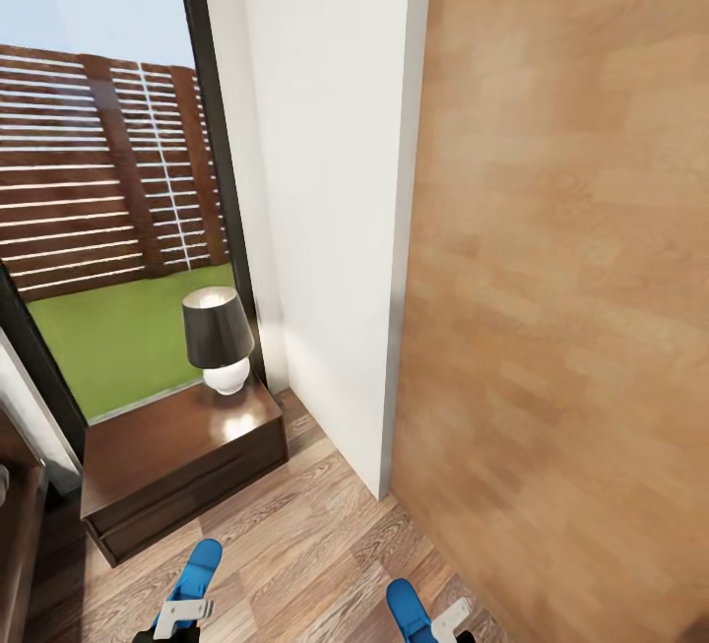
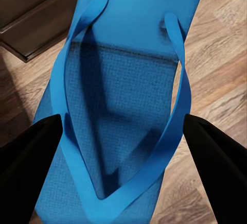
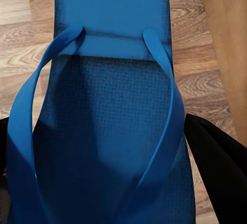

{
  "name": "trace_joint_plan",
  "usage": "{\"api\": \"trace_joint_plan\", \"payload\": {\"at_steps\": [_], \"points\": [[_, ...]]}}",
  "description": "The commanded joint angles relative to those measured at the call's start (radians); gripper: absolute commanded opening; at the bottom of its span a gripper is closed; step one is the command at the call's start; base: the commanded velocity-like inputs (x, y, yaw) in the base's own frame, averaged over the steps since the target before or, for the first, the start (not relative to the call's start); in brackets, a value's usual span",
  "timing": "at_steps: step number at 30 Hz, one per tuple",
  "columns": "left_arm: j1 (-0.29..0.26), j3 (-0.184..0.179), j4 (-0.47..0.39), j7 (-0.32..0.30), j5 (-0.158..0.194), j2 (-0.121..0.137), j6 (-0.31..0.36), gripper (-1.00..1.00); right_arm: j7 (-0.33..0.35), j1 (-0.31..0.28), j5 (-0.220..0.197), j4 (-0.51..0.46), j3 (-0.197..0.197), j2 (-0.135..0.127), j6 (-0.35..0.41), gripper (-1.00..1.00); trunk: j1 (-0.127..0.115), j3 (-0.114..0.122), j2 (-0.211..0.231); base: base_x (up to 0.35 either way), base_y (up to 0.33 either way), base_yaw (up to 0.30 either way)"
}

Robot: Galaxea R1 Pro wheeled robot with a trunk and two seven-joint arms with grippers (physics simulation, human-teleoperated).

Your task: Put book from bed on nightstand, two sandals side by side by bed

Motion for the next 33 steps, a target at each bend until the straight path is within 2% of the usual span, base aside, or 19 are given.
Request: {"api": "trace_joint_plan", "payload": {"at_steps": [1,4,33], "points": [[-0.001,-0.005,0.001,0.003,0.004,0.000,-0.003,-1.00,0.002,-0.001,0.001,0.001,0.000,0.000,-0.004,-1.00,-0.004,0.002,0.006,0.000,0.000,0.000],[-0.001,-0.005,0.001,0.003,0.003,0.000,-0.003,-1.00,0.002,-0.001,0.001,0.001,0.000,0.000,-0.004,-1.00,-0.015,0.011,0.027,0.000,0.000,0.000],[-0.002,-0.014,-0.004,0.008,-0.002,-0.003,-0.004,-1.00,0.002,-0.001,0.001,0.001,-0.001,-0.001,-0.004,-1.00,-0.015,0.011,0.027,0.001,0.000,0.000]]}}
